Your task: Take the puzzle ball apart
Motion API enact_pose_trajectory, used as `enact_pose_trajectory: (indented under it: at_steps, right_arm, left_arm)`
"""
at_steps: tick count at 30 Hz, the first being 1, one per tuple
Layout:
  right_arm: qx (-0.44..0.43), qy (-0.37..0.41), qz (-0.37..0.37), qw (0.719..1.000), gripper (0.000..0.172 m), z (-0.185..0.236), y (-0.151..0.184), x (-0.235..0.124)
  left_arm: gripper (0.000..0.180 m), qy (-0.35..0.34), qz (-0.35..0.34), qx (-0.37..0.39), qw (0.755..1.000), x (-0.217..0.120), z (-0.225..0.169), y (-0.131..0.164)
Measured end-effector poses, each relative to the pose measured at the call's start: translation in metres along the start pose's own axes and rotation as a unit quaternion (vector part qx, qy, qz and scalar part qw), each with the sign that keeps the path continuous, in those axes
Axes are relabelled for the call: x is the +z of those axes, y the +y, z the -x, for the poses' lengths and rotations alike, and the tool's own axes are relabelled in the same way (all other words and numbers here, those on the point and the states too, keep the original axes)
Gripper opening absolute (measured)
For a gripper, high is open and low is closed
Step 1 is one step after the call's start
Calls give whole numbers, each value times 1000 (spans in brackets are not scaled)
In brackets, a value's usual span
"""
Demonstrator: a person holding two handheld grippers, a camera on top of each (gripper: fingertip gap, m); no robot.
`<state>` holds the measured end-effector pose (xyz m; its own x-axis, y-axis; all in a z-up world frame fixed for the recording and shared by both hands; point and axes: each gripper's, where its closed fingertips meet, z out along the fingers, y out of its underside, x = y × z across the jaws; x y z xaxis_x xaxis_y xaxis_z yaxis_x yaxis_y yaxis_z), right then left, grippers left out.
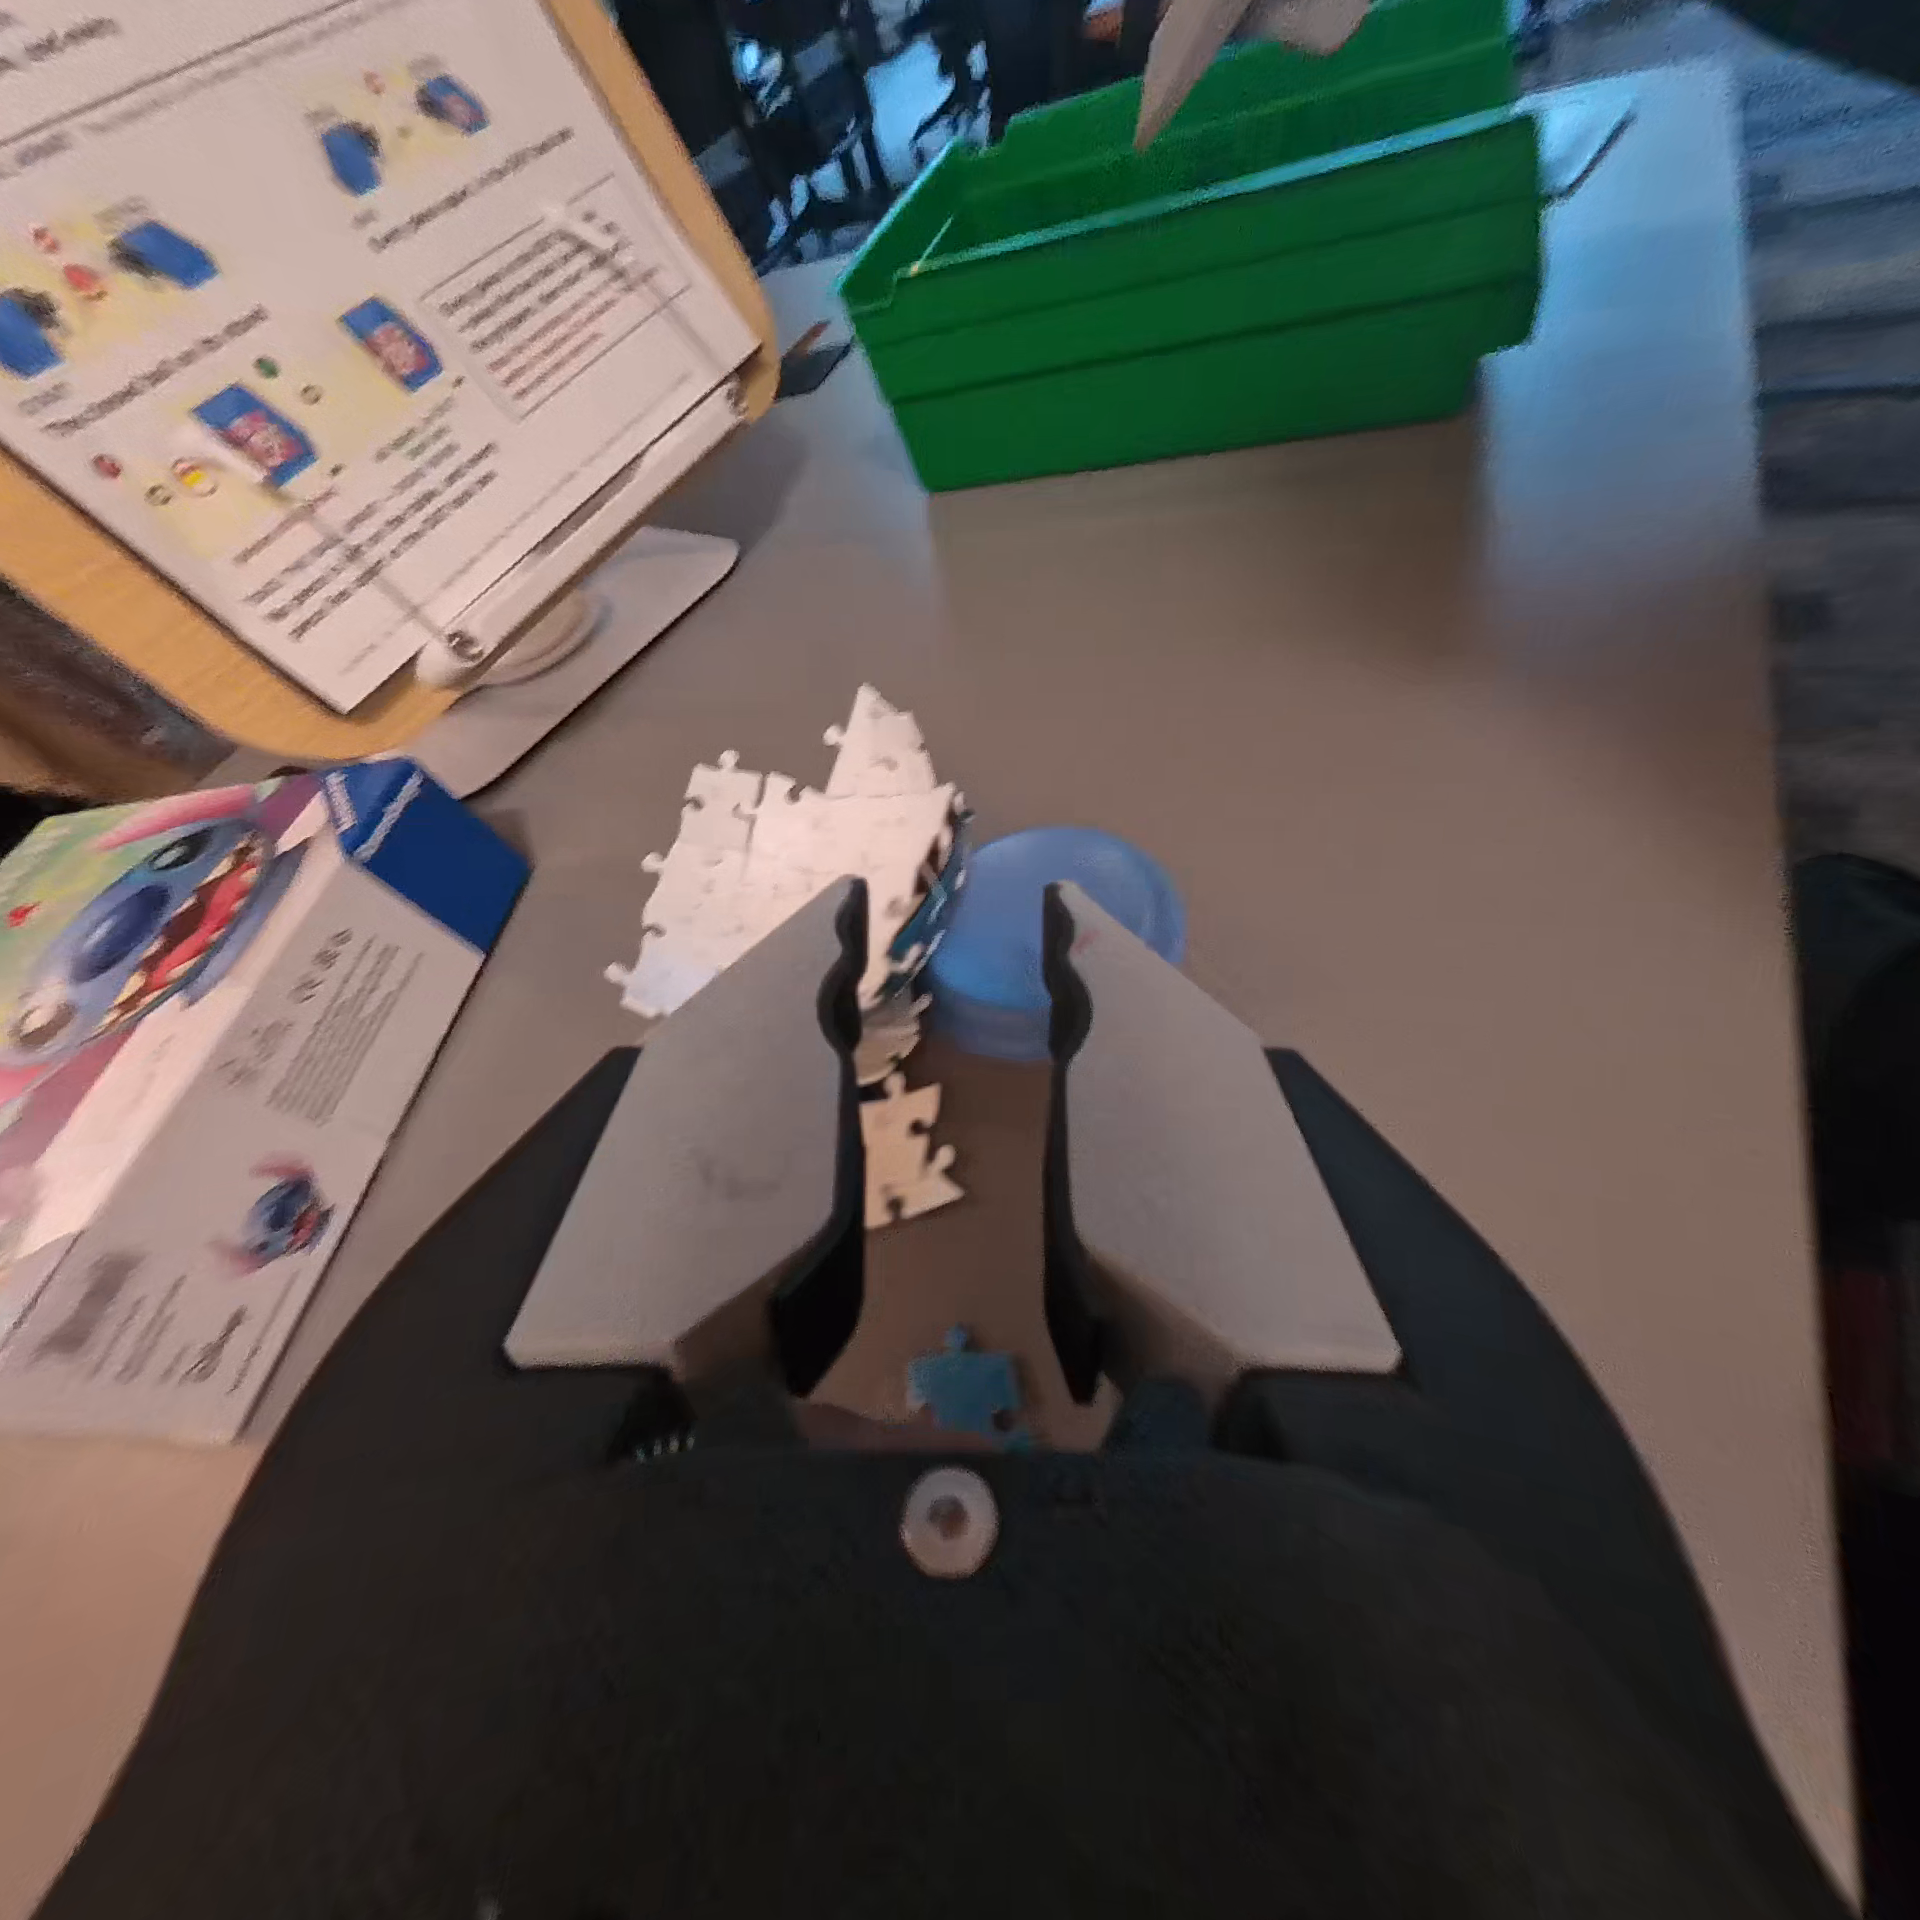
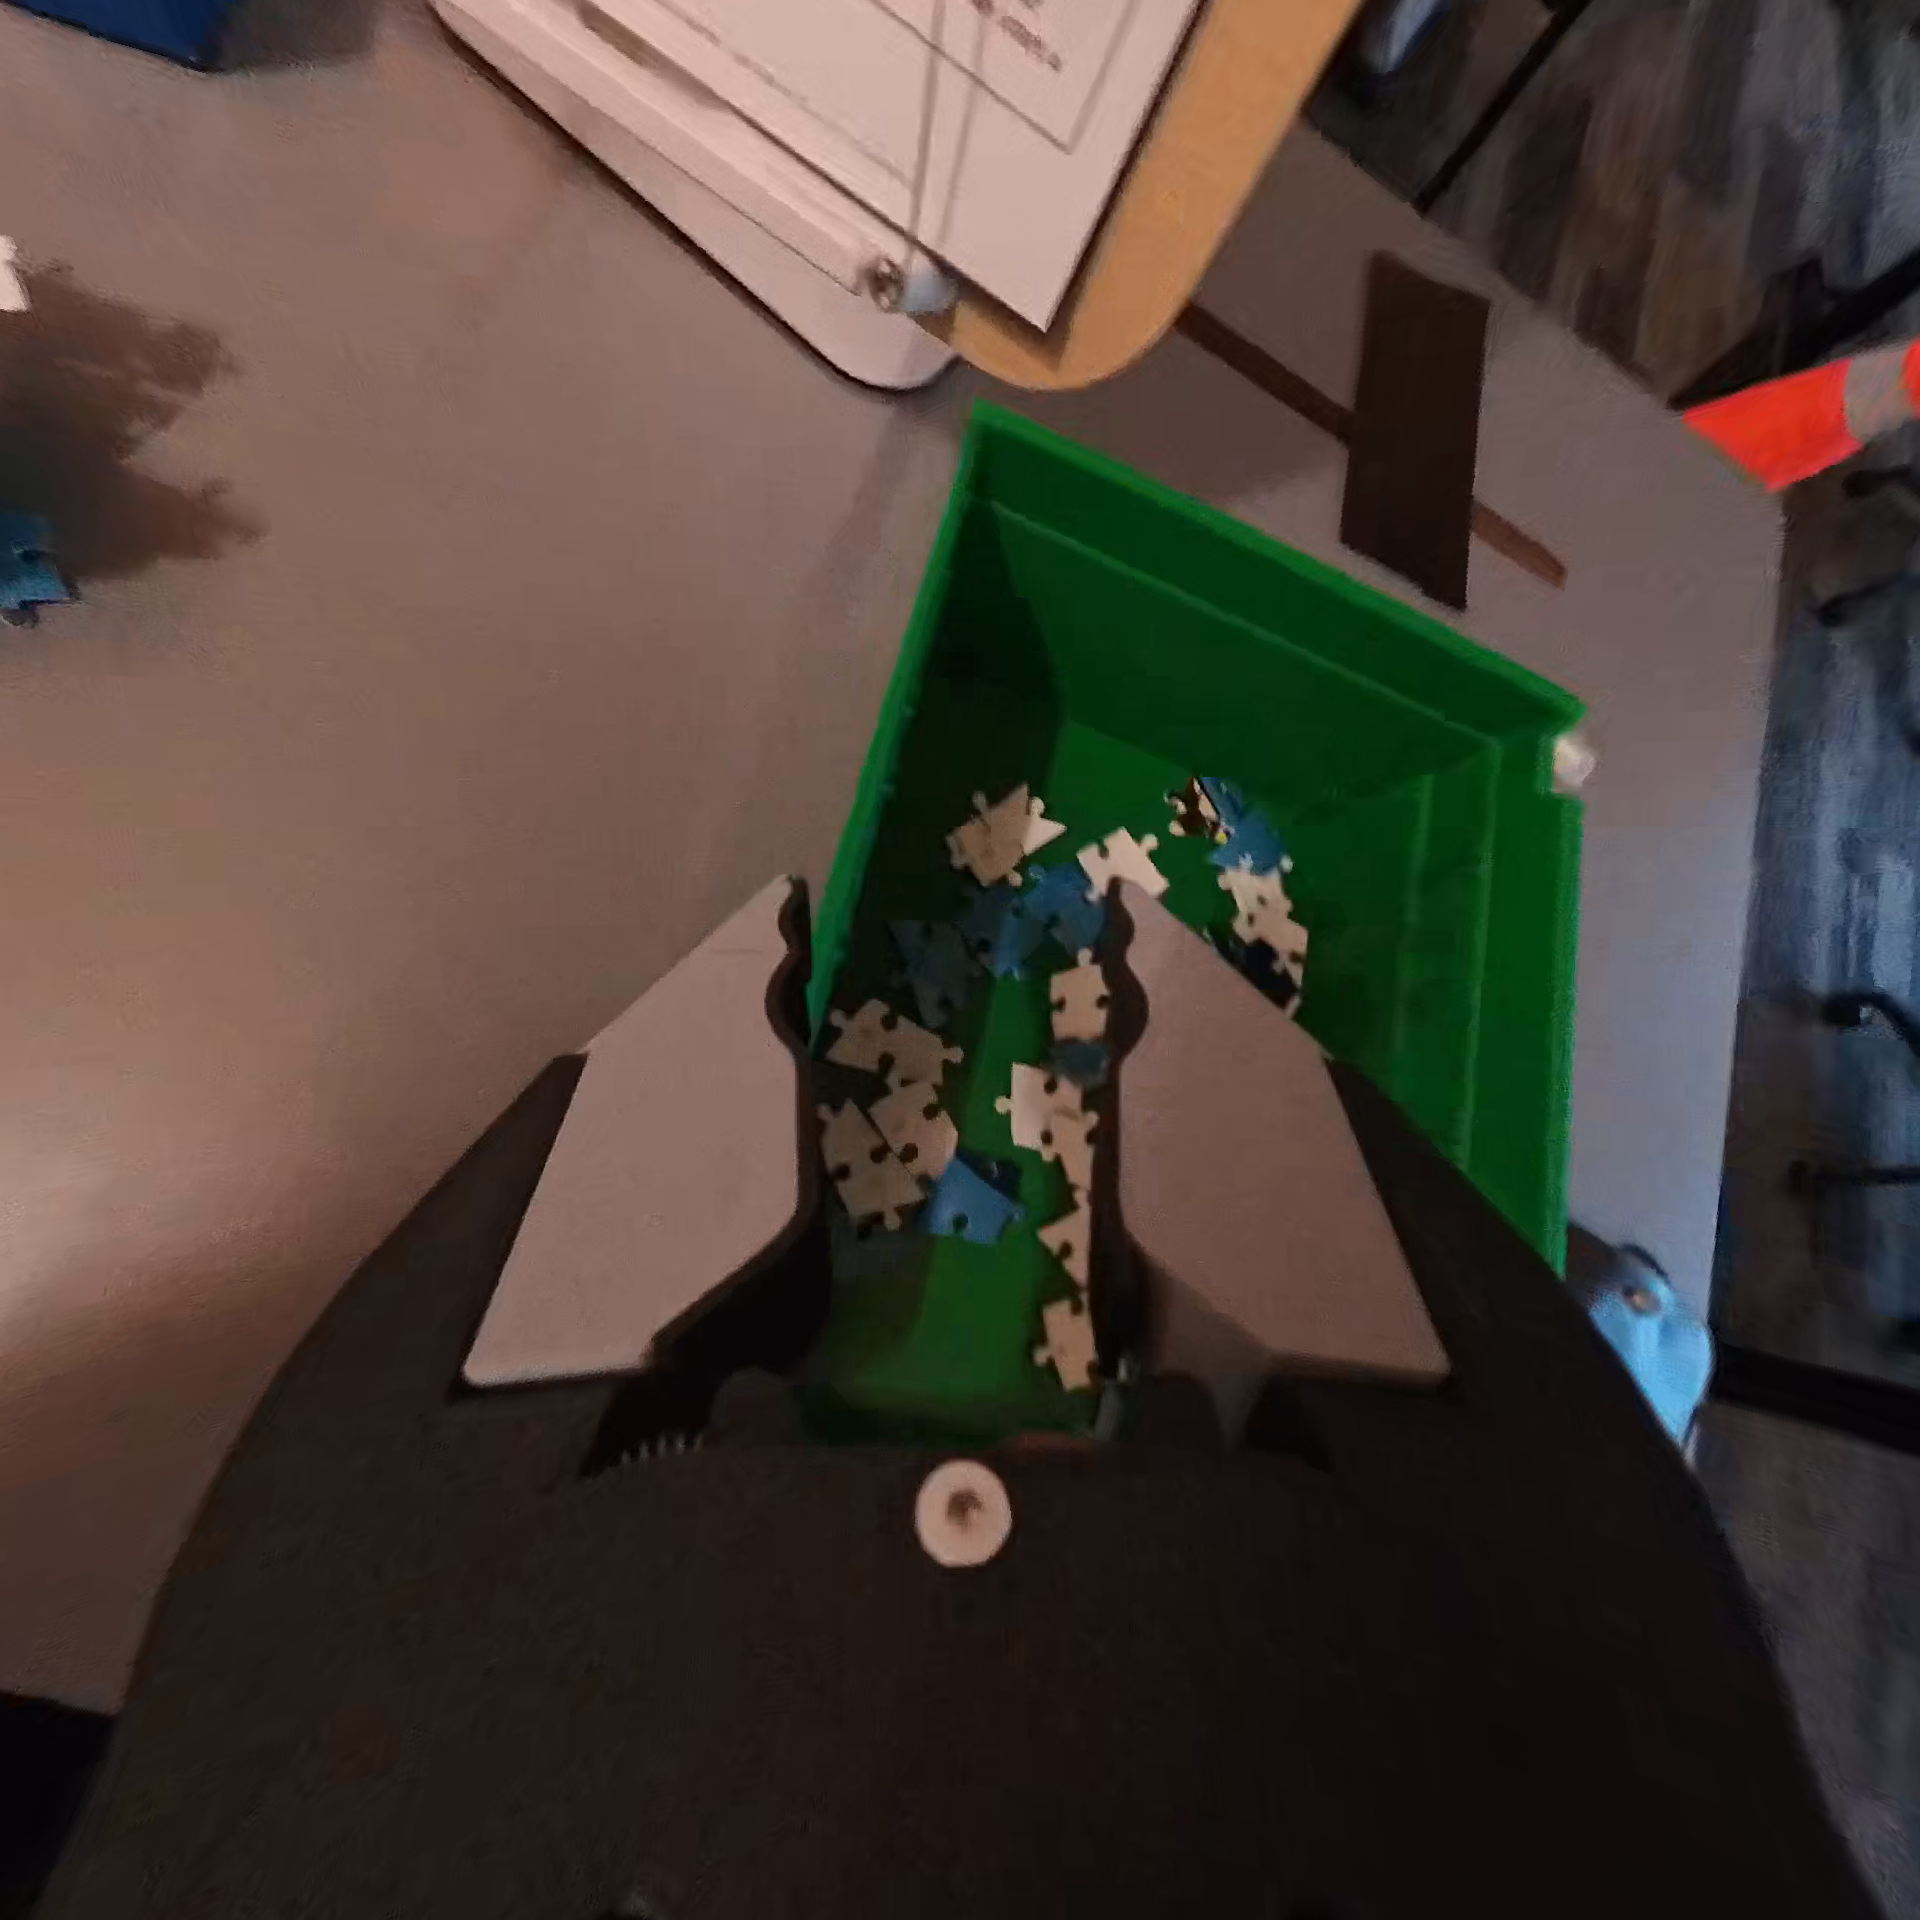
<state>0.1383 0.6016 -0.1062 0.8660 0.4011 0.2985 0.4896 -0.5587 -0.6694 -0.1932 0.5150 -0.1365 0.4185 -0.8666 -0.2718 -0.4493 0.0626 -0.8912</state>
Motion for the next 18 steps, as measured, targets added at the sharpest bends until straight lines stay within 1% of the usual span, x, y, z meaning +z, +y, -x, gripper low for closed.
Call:
enact_pose_trajectory:
  at_steps: [1, 2, 3, 5, 6, 8, 10, 11, 13, 14, 15, 17, 18]
  right_arm:
    - [-18, -11, -17, 1000, 53, 17, -11, 1]
    - [-37, -44, -37, 998, 53, 43, -24, 3]
    - [-58, -101, -59, 991, 51, 80, -37, 4]
    - [-116, -234, -95, 961, 47, 166, -55, 4]
    - [-152, -274, -104, 944, 49, 201, -60, 6]
    - [-218, -295, -112, 924, 49, 249, -64, 21]
    - [-263, -297, -123, 910, 47, 279, -70, 37]
    - [-277, -302, -126, 903, 45, 289, -72, 43]
    - [-290, -312, -129, 896, 37, 302, -76, 54]
    - [-290, -322, -134, 891, 22, 307, -77, 55]
    - [-290, -328, -142, 888, 13, 310, -78, 54]
    - [-299, -319, -164, 884, 12, 309, -80, 51]
    - [-301, -314, -183, 882, 3, 309, -82, 46]
  left_arm:
    - [35, -9, 18, 5, 1000, 2, 5, 6]
    - [38, -9, 35, 8, 999, 7, 8, 12]
    - [39, -2, 53, 10, 999, 14, 9, 18]
    - [40, 4, 92, 25, 995, 30, 13, 31]
    - [39, 4, 112, 37, 993, 38, 15, 38]
    - [35, 15, 135, 56, 989, 50, 14, 47]
    - [23, 30, 139, 59, 988, 58, 12, 51]
    - [9, 34, 138, 55, 988, 60, 11, 52]
    - [5, 49, 128, 45, 989, 62, 8, 51]
    - [4, 48, 118, 37, 991, 62, 7, 48]
    - [2, 40, 112, 24, 993, 62, 9, 46]
    - [2, 42, 101, -8, 994, 61, 10, 44]
    - [2, 35, 90, -37, 995, 60, 15, 42]
